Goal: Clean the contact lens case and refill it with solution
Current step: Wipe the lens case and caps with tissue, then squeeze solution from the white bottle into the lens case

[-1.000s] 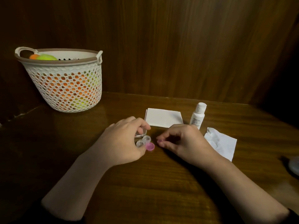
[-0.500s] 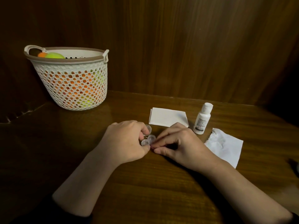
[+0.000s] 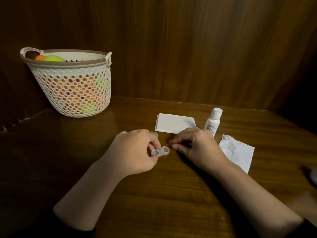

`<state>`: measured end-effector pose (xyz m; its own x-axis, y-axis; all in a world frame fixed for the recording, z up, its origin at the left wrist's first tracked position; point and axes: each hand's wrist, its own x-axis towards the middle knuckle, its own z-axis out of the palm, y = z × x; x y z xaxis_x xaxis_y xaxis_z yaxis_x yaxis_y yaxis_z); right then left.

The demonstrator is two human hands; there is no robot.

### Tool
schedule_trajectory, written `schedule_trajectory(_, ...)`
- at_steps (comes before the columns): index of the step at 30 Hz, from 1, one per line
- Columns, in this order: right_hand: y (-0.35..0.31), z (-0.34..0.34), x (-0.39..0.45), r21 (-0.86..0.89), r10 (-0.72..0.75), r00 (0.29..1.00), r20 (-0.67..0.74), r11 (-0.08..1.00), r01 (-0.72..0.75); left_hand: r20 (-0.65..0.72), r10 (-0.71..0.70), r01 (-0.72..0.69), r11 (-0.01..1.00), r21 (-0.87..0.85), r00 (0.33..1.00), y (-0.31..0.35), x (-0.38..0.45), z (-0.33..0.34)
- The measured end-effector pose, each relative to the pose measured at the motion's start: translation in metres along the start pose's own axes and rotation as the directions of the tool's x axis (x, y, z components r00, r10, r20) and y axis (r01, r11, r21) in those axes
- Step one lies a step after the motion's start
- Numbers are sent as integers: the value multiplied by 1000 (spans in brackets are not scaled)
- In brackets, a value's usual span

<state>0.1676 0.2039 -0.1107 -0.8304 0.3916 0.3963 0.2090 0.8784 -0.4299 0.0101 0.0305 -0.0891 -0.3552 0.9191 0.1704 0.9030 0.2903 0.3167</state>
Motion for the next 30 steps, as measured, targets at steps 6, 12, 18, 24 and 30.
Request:
schedule_trajectory(6, -3, -6, 0, -65, -39, 992, -120, 997, 32, 49, 60, -57, 996, -73, 997, 2, 3, 8)
schedule_trajectory(12, -12, -30, -5, -248, -143, 727, -671, 968, -38, 73, 132, -111, 964, -241, 988, 11, 5, 22)
schedule_trajectory(18, 12, -31, -9, 159, 470, 671, -573, 867, -472, 62, 154, -121, 921, -370, 986, 19, 4, 28)
schedule_trajectory(24, 28, -14, -5, 82, 624, 692, -364, 761, -644, -93, 98, -129, 884, -450, 991, 22, 4, 25)
schedule_trajectory(30, 24, -16, -5, 56, 513, 730, -452, 833, -550, -180, 14, -100, 871, -480, 984, 22, 5, 21)
